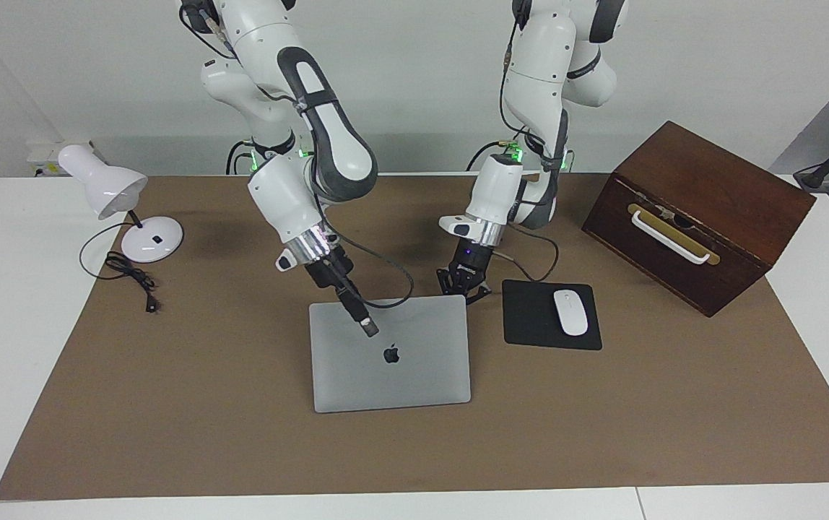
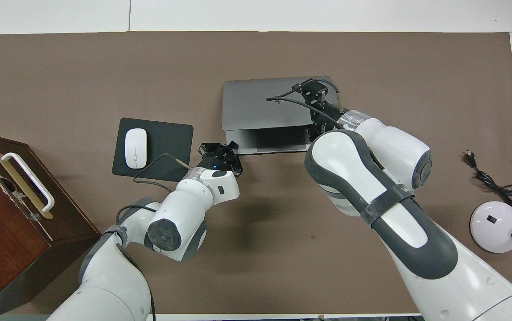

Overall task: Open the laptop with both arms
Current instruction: 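Lift the laptop lid upward with the right gripper, left gripper holding base, then push the lid farther back with the right gripper to fully open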

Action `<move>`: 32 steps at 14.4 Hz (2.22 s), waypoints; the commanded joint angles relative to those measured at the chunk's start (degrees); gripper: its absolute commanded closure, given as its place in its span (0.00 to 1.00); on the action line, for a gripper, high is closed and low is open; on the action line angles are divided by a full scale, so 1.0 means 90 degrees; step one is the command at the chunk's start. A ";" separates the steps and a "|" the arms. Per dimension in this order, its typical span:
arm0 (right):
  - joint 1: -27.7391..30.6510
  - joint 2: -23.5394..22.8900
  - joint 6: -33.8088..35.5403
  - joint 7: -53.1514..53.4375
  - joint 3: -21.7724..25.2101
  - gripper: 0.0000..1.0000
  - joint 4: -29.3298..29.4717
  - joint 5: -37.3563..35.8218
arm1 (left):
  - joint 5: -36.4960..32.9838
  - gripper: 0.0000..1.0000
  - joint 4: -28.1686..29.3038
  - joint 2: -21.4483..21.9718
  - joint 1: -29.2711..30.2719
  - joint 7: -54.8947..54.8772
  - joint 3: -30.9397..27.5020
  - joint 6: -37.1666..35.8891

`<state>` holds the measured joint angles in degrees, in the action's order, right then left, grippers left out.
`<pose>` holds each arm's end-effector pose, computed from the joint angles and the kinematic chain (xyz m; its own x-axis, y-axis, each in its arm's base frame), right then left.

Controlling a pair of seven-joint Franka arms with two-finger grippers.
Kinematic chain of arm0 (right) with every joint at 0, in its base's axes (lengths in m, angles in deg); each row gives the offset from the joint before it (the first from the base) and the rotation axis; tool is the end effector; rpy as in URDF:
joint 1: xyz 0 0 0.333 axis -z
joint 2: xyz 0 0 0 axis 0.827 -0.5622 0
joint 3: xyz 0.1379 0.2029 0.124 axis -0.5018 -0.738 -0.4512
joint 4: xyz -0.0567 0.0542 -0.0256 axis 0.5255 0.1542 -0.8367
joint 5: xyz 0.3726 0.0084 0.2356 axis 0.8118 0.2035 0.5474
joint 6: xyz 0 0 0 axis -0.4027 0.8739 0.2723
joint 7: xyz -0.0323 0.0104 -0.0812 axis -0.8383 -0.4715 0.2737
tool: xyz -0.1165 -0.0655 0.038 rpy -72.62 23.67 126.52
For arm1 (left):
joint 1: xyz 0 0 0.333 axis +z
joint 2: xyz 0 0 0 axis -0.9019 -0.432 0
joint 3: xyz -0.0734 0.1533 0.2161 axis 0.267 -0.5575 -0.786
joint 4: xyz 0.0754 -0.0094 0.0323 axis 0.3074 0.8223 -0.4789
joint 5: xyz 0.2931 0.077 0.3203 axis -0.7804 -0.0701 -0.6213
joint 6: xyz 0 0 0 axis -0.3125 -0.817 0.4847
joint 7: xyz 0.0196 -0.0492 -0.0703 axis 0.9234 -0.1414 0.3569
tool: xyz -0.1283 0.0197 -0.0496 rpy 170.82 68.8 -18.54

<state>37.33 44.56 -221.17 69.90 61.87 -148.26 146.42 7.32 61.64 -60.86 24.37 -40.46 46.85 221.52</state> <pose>0.6334 0.2432 0.2626 0.4811 -0.8488 -0.2192 -0.6721 -0.1965 -0.7139 0.4921 -0.3350 0.1575 0.5075 -0.5133 0.6921 -0.6157 -0.7779 -0.1254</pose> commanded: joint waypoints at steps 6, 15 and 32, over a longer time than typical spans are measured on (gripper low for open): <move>0.0206 -0.0323 0.0010 -0.0313 -0.0084 0.00 0.0539 0.0041 | 0.0015 1.00 -0.0163 -0.0352 -0.0004 -0.0117 -0.0034 0.0044; 0.0303 -0.0489 0.0029 -0.0303 -0.0084 0.00 0.0958 -0.0144 | 0.0006 1.00 -0.0163 -0.0362 -0.0004 -0.0117 -0.0034 0.0044; 0.0597 -0.0811 0.0361 -0.0244 -0.0084 0.00 0.1720 -0.0749 | 0.0006 1.00 -0.0163 -0.0362 0.0006 -0.0117 -0.0034 0.0054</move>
<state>41.19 39.06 -219.14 68.66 61.90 -136.01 141.21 7.32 61.63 -60.90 24.36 -40.57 46.86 221.61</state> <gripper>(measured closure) 0.000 0.991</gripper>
